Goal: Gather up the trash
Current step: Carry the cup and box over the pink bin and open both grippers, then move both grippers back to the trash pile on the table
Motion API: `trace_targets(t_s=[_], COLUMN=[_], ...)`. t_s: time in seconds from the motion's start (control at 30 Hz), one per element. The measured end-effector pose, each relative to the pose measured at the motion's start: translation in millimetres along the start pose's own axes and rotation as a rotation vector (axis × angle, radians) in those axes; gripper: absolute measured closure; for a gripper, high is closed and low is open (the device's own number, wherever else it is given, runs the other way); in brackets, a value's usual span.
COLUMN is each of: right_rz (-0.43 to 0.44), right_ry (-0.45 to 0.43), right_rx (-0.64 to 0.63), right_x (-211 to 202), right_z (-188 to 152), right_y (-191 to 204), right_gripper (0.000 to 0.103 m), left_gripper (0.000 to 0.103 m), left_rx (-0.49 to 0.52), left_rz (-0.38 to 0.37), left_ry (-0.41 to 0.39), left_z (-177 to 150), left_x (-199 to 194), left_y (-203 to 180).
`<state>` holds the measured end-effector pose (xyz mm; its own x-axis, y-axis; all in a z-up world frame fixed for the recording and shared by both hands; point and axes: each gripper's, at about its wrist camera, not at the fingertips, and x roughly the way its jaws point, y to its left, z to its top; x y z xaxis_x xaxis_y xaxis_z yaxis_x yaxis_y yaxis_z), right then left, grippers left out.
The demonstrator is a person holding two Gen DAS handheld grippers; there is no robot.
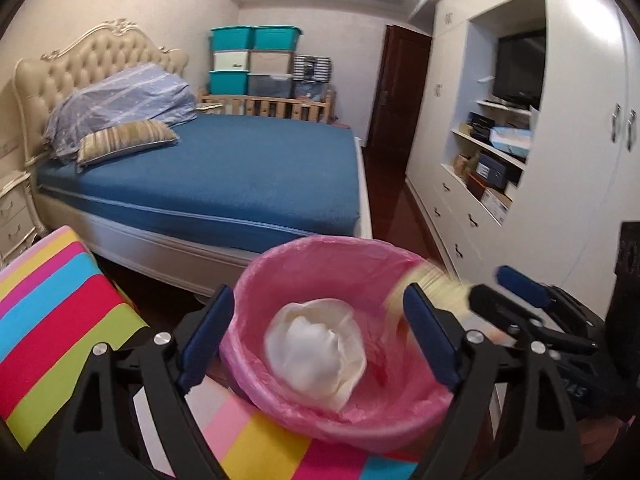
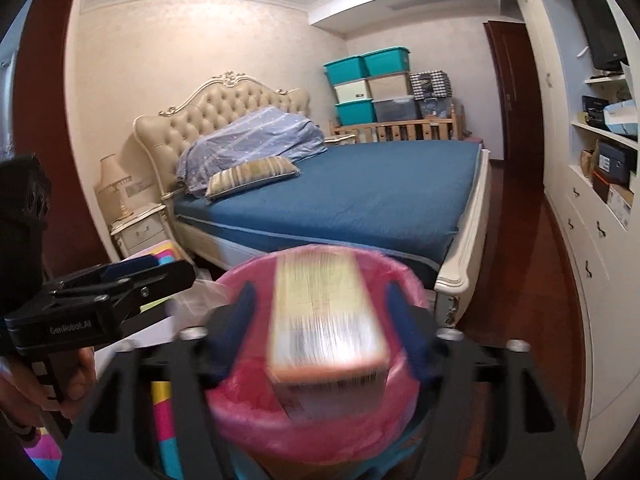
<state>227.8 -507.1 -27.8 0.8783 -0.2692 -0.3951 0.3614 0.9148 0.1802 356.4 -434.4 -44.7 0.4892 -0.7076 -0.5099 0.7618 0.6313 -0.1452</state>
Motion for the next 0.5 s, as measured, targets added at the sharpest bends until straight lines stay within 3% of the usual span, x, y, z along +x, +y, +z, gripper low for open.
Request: trace_targets(t_s=[0.07, 0.27, 0.5], right_rz=[-0.006, -0.015, 0.008], right_ry=[-0.006, 0.005, 0.018], right_rx=[0.006, 0.046, -0.017], right_x=[-2.7, -20.6, -47.9], right_z=[1.8, -5.8, -20.9], right_y=[-2.7, -11.4, 24.5], right_gripper=[0.031, 0.031, 0.031], left_gripper=[0.015, 0.006, 0.005], left_rx=[-0.032, -0.025, -0.016], left_rz=[-0.005, 0.073, 0.14], left_ry=[-0.003, -0.035, -0.029], left_z=[1.0, -9.0, -34.0], left_x=[-2.6, -42.2, -100.5], left_y=[5.8, 15.3, 20.4])
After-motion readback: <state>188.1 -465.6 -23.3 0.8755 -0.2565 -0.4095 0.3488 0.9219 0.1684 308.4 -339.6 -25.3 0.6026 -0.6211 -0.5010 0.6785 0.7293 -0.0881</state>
